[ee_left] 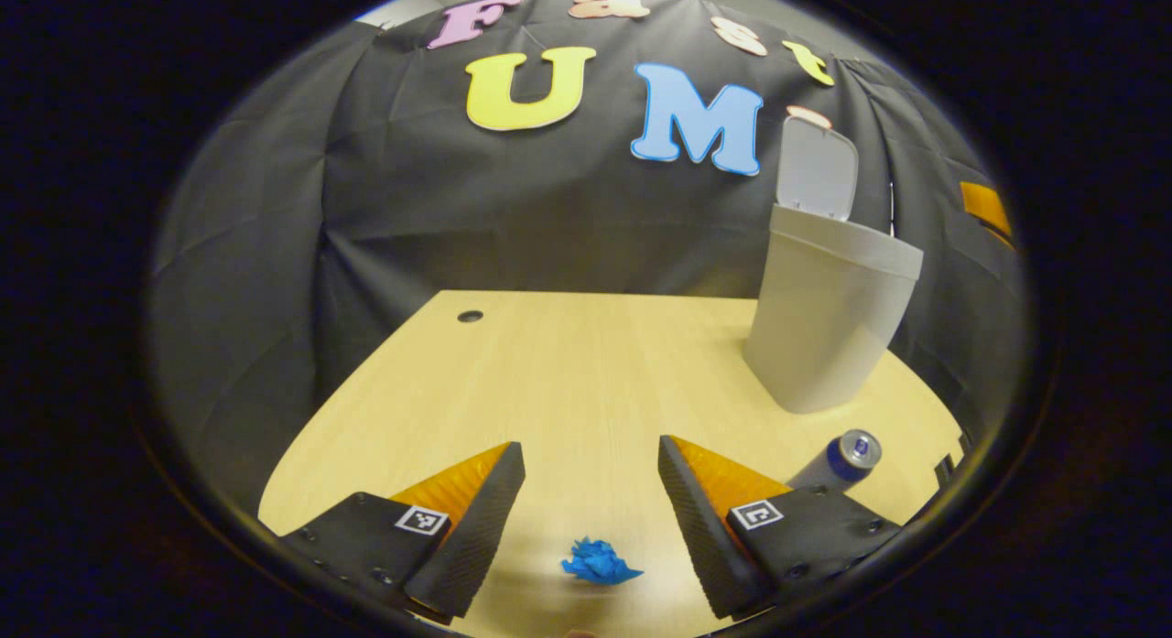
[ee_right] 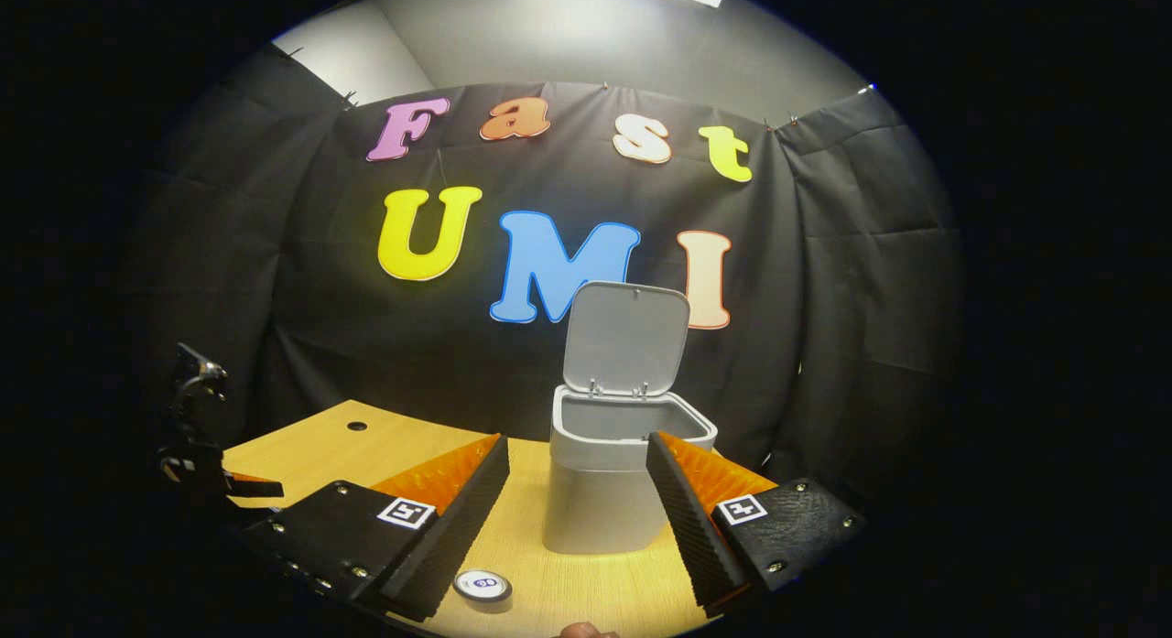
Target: Press the lid of the desktop garbage bin to open it, pick up the crumpled paper on the desktop and throw it into the bin, then pick up the pop can on the desktop and drop it into the bin, and finally close the garbage bin lid.
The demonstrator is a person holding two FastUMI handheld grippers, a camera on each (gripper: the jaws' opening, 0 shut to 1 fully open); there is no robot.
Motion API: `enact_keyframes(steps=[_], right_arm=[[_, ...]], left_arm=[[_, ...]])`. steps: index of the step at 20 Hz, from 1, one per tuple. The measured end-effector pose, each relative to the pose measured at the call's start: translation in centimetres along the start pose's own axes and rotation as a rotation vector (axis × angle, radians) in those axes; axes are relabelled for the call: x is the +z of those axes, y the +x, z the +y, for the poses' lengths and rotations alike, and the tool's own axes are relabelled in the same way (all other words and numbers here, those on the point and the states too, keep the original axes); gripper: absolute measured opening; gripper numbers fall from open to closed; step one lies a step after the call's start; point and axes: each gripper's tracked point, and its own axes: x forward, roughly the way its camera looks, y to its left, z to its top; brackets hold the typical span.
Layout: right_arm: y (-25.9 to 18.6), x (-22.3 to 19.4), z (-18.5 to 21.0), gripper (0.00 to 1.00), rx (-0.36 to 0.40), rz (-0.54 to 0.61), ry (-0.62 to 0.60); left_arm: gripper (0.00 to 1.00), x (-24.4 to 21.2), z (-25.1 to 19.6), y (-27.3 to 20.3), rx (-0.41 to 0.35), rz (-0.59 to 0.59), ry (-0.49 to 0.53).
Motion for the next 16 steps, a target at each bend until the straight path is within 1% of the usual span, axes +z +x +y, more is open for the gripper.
enact_keyframes(steps=[1,3,7,8,9,10,11,14,16], right_arm=[[-0.2,-0.2,0.1,0.96,-0.002,0.01,0.003],[-0.6,-0.7,0.1,0.96,-0.01,0.028,0.01],[-1.3,-1.7,0.5,0.96,-0.021,0.071,0.035],[-1.6,-1.9,0.7,0.96,-0.026,0.079,0.039],[-1.8,-2.1,0.8,0.96,-0.032,0.085,0.042],[-2.1,-2.2,0.9,0.96,-0.04,0.091,0.044],[-2.2,-2.5,1.0,0.96,-0.045,0.099,0.048],[-2.7,-2.9,1.6,0.96,-0.049,0.112,0.063],[-2.7,-2.9,1.9,0.96,-0.048,0.116,0.067]], left_arm=[[0.99,-1.1,0.0,0.3,-0.004,0.027,0.004],[0.96,-3.3,0.1,0.8,-0.004,0.084,0.002],[0.99,-7.3,0.6,1.4,0.005,0.189,-0.012],[0.99,-7.9,0.7,1.5,0.003,0.203,-0.013],[0.96,-8.7,0.8,1.5,0.0,0.219,-0.012],[0.99,-9.5,1.0,1.6,0.0,0.239,-0.006],[0.97,-10.3,1.2,1.6,-0.001,0.258,-0.002],[0.99,-11.7,1.5,1.9,-0.009,0.284,0.014],[0.96,-12.6,1.6,2.1,-0.013,0.297,0.034]])
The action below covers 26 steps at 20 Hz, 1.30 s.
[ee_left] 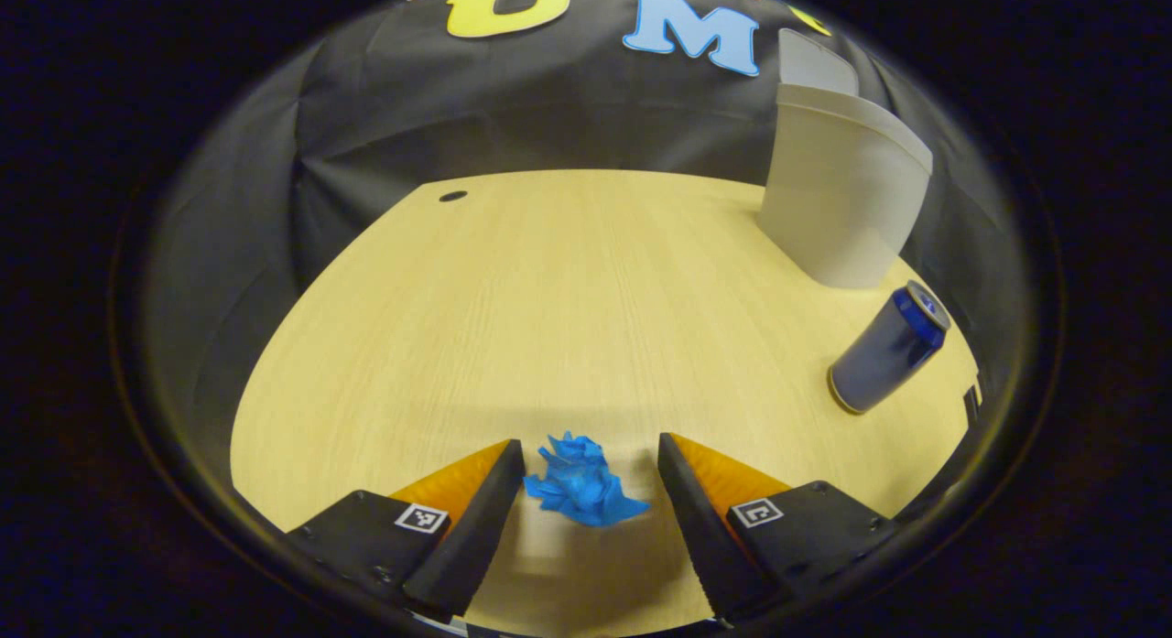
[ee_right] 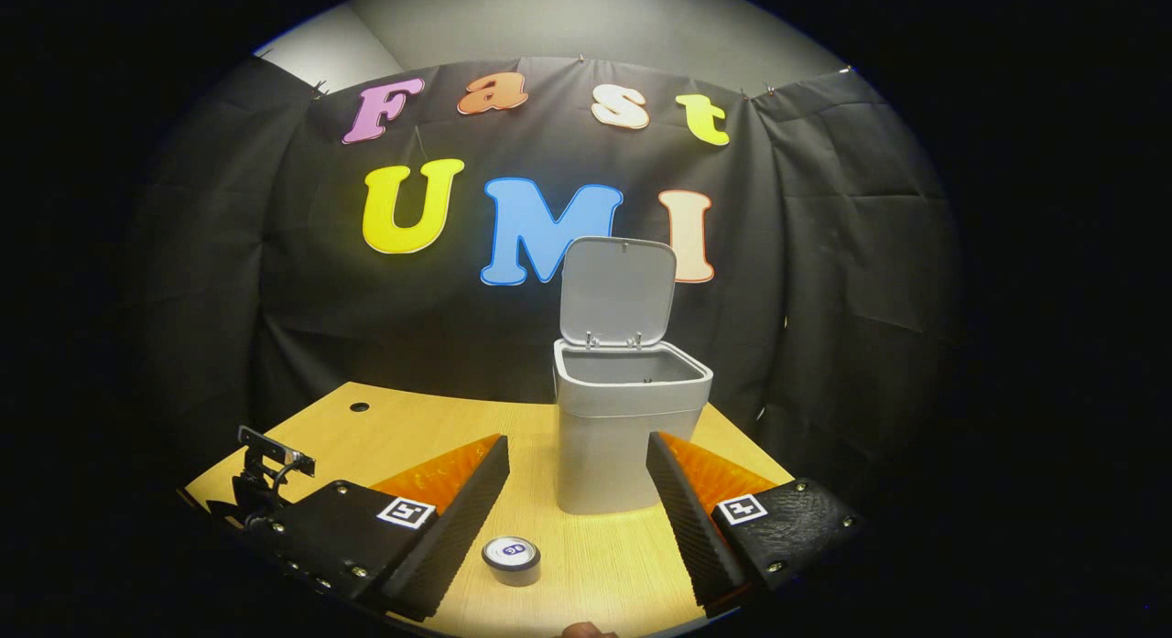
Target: Press the lid of the desktop garbage bin to open it, pick up the crumpled paper on the desktop and throw it into the bin, then pick up the pop can on the desktop and drop it into the bin, and finally close the garbage bin lid.
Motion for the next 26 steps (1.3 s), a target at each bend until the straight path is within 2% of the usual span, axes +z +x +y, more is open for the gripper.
enact_keyframes(steps=[6,8,9,10,11,14,15,16,17,19,26], right_arm=[[0.1,-0.1,0.2,0.96,0.014,0.007,0.002],[0.2,-0.3,0.0,0.96,0.016,0.012,0.002],[0.3,-0.4,-0.2,0.96,0.016,0.012,0.003],[0.3,-0.3,-0.4,0.96,0.015,0.012,0.005],[0.3,-0.4,-0.6,0.96,0.014,0.012,0.008],[0.5,-0.3,-1.4,0.96,0.01,0.009,0.016],[0.6,-0.4,-1.6,0.96,0.01,0.009,0.018],[0.6,-0.3,-1.9,1.0,0.008,0.007,0.02],[0.7,-0.4,-2.3,0.96,0.006,0.005,0.022],[0.9,-0.2,-3.0,0.96,0.0,-0.003,0.027],[2.0,0.5,-5.8,0.96,-0.028,-0.035,0.048]], left_arm=[[0.97,-0.2,0.1,0.1,0.009,-0.016,0.04],[0.89,-0.1,0.6,0.1,0.026,-0.026,0.027],[0.79,-0.1,0.9,0.2,0.035,-0.031,0.02],[0.76,0.0,1.3,0.2,0.049,-0.036,0.013],[0.63,0.1,1.5,0.3,0.054,-0.04,0.004],[0.43,0.3,1.5,0.3,0.05,-0.057,0.003],[0.34,0.2,1.5,0.1,0.049,-0.056,0.009],[0.31,0.4,1.5,0.1,0.058,-0.067,0.009],[0.27,0.4,1.9,0.0,0.081,-0.074,0.011],[0.17,0.8,1.9,0.0,0.086,-0.07,0.002],[0.18,6.1,0.2,-2.2,0.088,-0.137,-0.033]])
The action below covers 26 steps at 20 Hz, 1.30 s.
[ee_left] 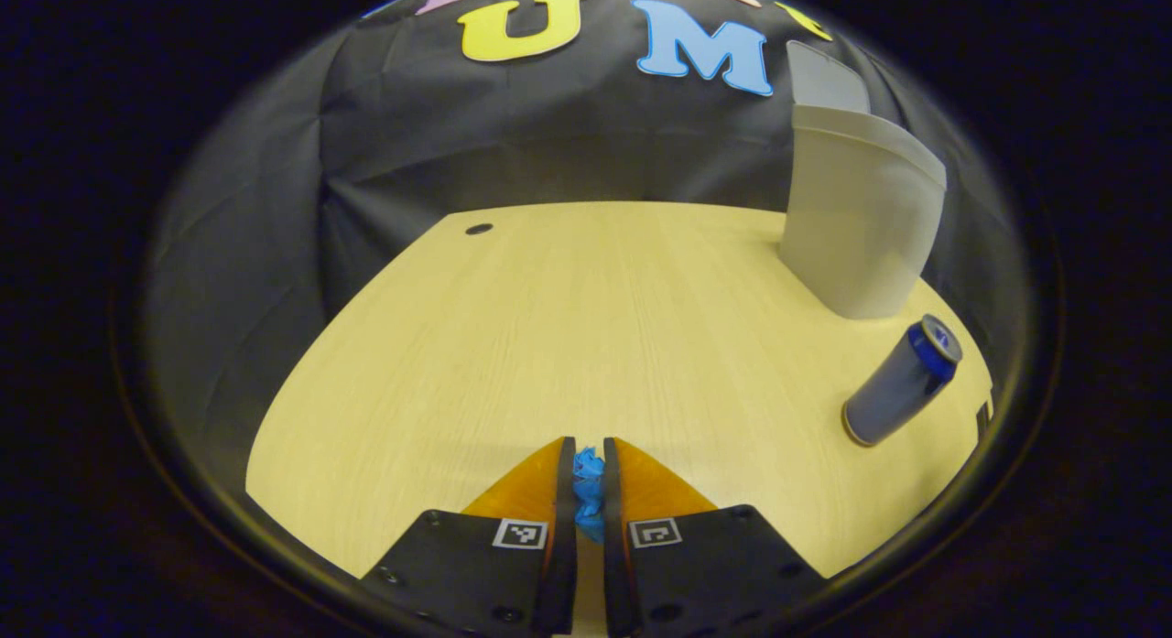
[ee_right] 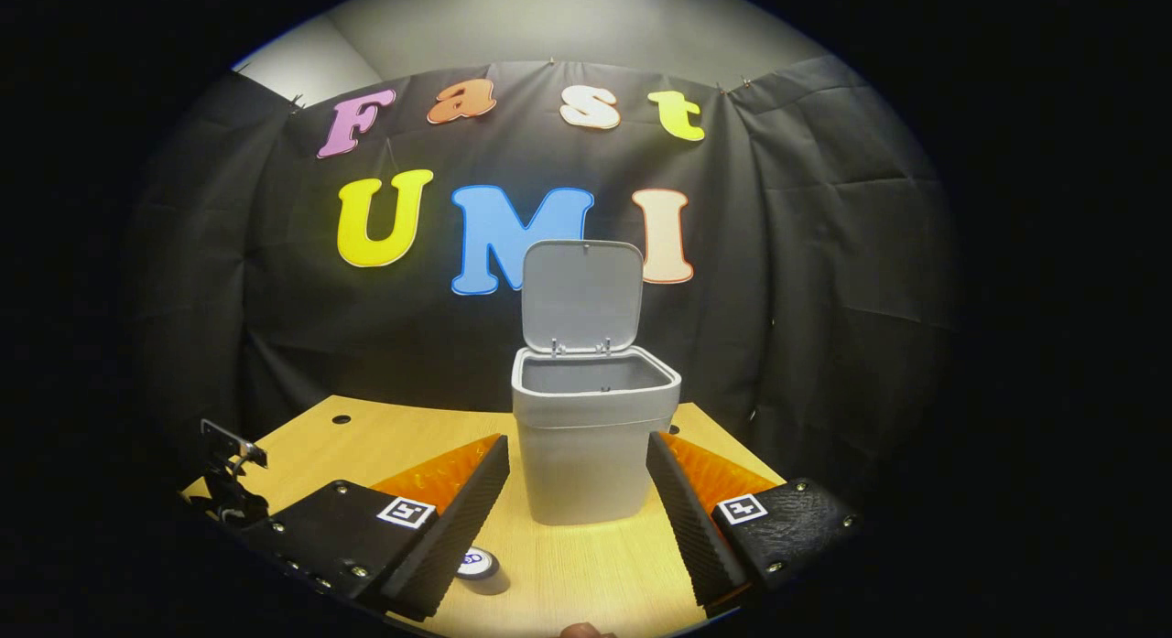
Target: Press the lid of the desktop garbage bin to open it, pick up the crumpled paper on the desktop and throw it into the bin, then pick up the pop can on the desktop and drop it into the bin, and finally close the garbage bin lid.
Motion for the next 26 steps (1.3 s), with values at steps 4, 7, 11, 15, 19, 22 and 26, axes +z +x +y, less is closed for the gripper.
enact_keyframes(steps=[4,7,11,15,19,22,26], right_arm=[[1.0,0.7,-1.1,0.96,-0.008,-0.021,0.005],[1.4,0.8,-1.6,0.96,-0.01,-0.032,0.004],[1.6,0.9,-2.1,0.96,-0.013,-0.041,0.003],[1.7,1.1,-2.9,0.96,-0.029,-0.053,0.001],[1.5,1.2,-4.4,0.96,-0.06,-0.064,0.002],[1.1,1.3,-5.9,0.96,-0.092,-0.067,0.001],[0.3,1.3,-8.1,0.96,-0.141,-0.072,0.014]], left_arm=[[0.18,4.6,-1.5,-2.3,-0.011,-0.075,-0.022],[0.18,7.9,-2.9,-3.7,-0.024,-0.131,-0.013],[0.18,12.2,-5.0,-5.6,-0.052,-0.201,0.0],[0.18,17.1,-8.3,-7.5,-0.107,-0.283,0.026],[0.2,22.3,-12.9,-8.8,-0.191,-0.363,0.031],[0.18,25.8,-16.5,-9.4,-0.249,-0.416,0.045],[0.2,29.2,-21.3,-9.4,-0.319,-0.463,0.058]])
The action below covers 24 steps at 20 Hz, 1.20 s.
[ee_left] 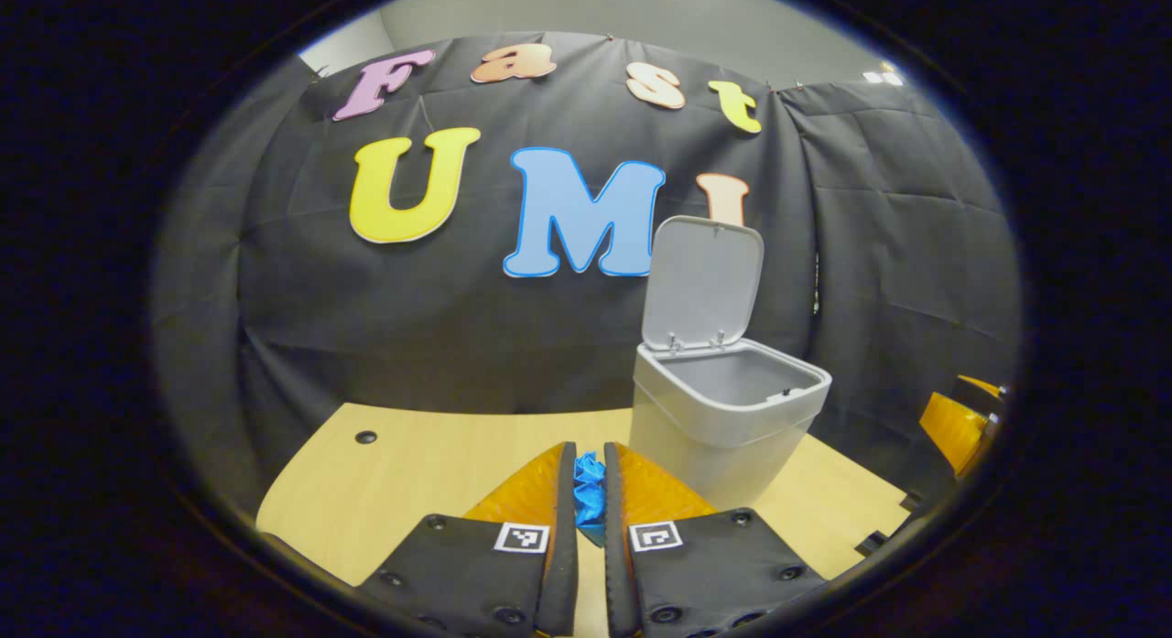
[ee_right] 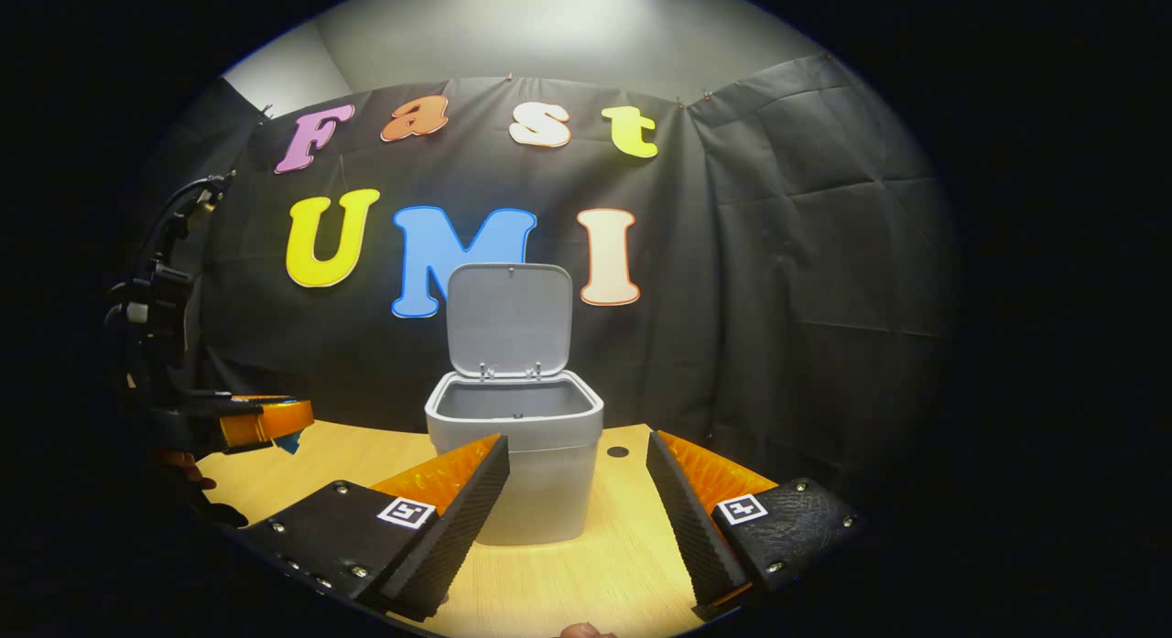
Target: Press the lid of the desktop garbage bin to open it, pick up the crumpled paper on the desktop and throw it into the bin, then pick up the pop can on the desktop and drop it into the bin, and finally close the garbage bin lid.
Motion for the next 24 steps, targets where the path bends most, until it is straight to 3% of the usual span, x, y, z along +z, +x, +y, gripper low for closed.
enact_keyframes(steps=[11,22,24], right_arm=[[-1.7,-0.5,-5.3,0.96,-0.128,0.009,0.005],[-3.4,-1.0,-7.8,1.0,-0.206,0.04,-0.009],[-3.6,-1.1,-7.9,0.96,-0.21,0.043,-0.007]], left_arm=[[0.18,5.0,-11.4,9.8,-0.167,-0.057,0.024],[0.2,2.8,-16.9,17.4,-0.214,-0.017,0.097],[0.23,2.3,-17.0,18.0,-0.215,-0.001,0.105]])
